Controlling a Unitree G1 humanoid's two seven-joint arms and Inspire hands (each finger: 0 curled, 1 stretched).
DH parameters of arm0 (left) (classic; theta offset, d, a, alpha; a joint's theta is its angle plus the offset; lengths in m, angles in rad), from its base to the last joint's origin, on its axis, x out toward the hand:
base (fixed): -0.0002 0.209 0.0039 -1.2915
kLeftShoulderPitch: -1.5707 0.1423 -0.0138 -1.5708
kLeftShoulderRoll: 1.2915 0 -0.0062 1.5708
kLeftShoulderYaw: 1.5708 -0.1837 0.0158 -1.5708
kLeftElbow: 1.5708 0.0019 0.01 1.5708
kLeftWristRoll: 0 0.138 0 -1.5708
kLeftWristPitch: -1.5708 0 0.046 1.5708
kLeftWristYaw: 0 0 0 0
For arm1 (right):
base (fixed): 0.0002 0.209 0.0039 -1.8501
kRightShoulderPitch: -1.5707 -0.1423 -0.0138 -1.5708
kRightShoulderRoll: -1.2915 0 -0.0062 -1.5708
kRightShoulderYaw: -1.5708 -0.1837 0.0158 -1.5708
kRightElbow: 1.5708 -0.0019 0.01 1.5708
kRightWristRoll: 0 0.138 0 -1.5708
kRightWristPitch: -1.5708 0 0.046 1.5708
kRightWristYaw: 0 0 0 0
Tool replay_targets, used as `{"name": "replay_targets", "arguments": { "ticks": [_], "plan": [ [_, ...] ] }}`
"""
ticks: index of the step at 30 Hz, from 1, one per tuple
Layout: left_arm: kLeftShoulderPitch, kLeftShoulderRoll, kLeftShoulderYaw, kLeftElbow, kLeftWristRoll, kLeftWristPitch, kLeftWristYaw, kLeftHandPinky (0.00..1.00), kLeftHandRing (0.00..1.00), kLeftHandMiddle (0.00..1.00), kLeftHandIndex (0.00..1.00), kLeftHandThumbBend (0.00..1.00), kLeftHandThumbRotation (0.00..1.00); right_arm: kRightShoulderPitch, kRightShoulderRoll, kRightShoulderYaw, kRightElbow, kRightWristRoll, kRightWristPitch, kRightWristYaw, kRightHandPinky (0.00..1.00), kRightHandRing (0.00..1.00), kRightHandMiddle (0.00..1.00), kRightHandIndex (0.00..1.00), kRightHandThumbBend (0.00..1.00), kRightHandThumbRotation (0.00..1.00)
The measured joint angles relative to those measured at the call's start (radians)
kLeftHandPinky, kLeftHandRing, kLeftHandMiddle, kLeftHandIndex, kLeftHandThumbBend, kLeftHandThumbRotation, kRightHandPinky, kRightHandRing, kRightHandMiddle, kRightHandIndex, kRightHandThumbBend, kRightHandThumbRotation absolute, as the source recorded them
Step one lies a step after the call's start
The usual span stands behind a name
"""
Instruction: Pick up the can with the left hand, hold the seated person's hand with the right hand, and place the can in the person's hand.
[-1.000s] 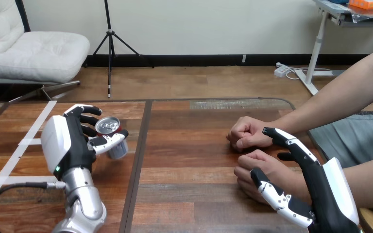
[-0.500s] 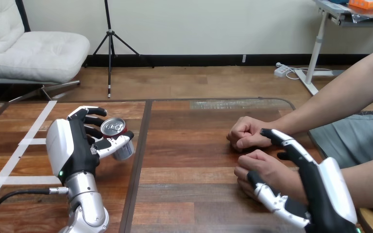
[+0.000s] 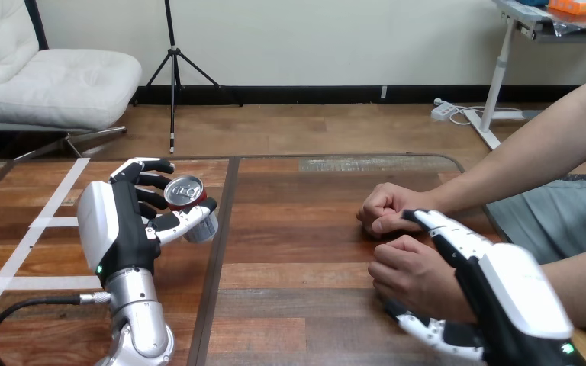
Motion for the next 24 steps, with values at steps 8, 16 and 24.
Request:
{"name": "replay_targets", "arguments": {
  "ticks": [8, 16, 24],
  "plan": [
    [0.014, -0.009, 0.0, -0.011, 0.001, -0.008, 0.0, 0.41, 0.44, 0.5, 0.57, 0.69, 0.0, -0.015, -0.083, -0.037, -0.045, -0.069, 0.069, 0.032, 1.0, 0.97, 0.94, 0.91, 0.77, 0.22],
    [0.024, -0.018, -0.003, -0.013, 0.005, -0.008, 0.001, 0.41, 0.44, 0.5, 0.57, 0.69, 0.0, -0.039, -0.151, -0.057, -0.074, -0.115, 0.155, 0.101, 1.0, 0.99, 0.95, 0.9, 0.84, 0.21],
    [0.035, -0.021, -0.004, -0.015, 0.011, -0.01, 0.011, 0.4, 0.44, 0.49, 0.58, 0.69, 0.0, -0.069, -0.204, -0.058, -0.099, -0.176, 0.275, 0.218, 1.0, 0.98, 0.94, 0.9, 0.88, 0.21]
  ]
}}
